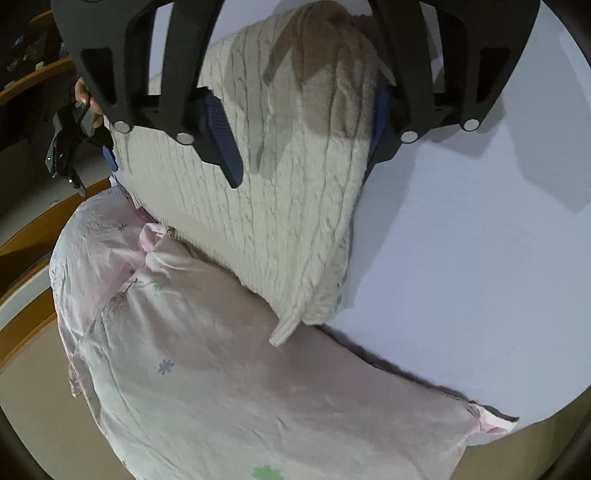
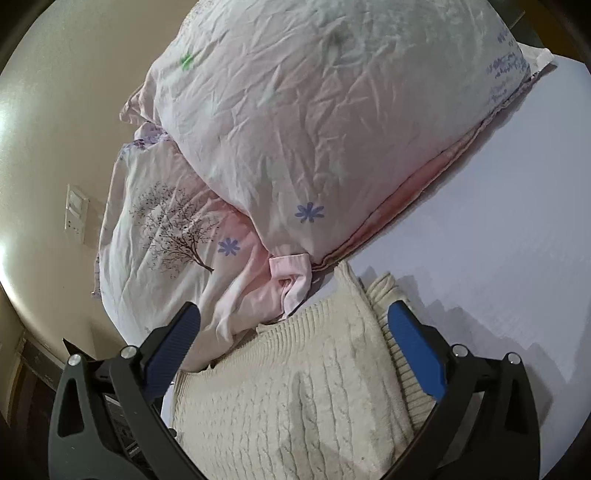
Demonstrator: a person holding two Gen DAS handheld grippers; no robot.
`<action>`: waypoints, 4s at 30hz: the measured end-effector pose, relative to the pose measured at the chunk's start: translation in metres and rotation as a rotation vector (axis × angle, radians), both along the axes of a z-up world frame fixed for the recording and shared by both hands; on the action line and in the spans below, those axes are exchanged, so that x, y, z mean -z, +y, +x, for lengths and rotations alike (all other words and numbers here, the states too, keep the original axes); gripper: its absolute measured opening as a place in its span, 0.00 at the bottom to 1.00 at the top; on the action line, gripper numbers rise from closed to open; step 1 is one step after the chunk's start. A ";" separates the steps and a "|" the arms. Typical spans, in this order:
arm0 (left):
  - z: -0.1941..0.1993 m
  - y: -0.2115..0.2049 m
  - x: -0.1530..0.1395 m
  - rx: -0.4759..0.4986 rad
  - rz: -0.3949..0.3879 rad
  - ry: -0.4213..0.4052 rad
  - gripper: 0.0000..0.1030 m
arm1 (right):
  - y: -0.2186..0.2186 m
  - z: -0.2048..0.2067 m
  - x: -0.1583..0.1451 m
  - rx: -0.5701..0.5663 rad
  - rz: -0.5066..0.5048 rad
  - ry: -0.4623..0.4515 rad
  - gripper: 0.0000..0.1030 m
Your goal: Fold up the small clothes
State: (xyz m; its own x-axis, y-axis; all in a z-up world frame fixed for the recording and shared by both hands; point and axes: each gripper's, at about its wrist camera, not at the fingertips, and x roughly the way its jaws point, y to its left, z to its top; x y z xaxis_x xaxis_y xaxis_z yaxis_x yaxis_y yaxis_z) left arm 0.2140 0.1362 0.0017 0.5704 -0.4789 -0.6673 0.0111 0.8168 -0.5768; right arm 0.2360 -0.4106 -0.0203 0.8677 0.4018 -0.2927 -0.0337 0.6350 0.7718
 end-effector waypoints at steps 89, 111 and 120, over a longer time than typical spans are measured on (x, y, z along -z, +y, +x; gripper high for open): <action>-0.118 -0.145 -0.039 0.147 0.520 -0.229 0.99 | 0.113 -0.153 -0.019 -0.188 -0.572 0.040 0.98; -0.107 -0.165 0.009 0.153 0.630 -0.093 0.99 | 0.191 -0.141 0.042 -0.158 -0.879 0.292 0.98; -0.107 -0.165 0.009 0.151 0.630 -0.092 0.99 | 0.191 -0.141 0.043 -0.158 -0.880 0.291 0.98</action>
State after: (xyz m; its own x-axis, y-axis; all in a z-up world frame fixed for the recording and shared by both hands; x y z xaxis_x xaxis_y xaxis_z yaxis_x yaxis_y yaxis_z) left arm 0.1071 -0.0284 -0.0074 0.5957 -0.0916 -0.7980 0.1789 0.9836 0.0206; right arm 0.0950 -0.2196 -0.0633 0.6665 0.0401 -0.7445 -0.0507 0.9987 0.0084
